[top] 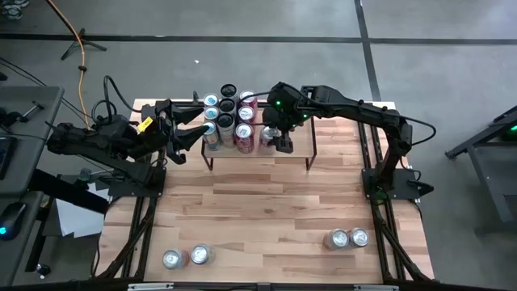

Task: Place canned beverage on shelf
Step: Put the middle red-silver soda can on the shelf

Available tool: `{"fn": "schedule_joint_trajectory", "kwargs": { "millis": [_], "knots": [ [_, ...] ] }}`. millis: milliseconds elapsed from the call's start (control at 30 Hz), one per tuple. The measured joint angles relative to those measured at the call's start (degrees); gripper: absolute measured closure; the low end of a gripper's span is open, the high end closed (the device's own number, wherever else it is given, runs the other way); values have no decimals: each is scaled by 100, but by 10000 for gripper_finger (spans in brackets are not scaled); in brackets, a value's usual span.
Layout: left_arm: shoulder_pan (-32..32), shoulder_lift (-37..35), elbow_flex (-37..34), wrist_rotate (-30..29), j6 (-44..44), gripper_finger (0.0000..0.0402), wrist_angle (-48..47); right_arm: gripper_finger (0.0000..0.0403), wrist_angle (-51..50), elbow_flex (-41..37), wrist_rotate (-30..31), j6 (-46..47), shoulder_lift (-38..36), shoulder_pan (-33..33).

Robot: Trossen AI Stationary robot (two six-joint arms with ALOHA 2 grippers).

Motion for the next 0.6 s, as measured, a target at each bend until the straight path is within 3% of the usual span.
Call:
{"fn": "schedule_joint_trajectory", "kwargs": {
  "millis": [600],
  "knots": [
    [-1,0,0,0,0,161,-1,100,30,2,2,100,-2,6]
  ]
}}
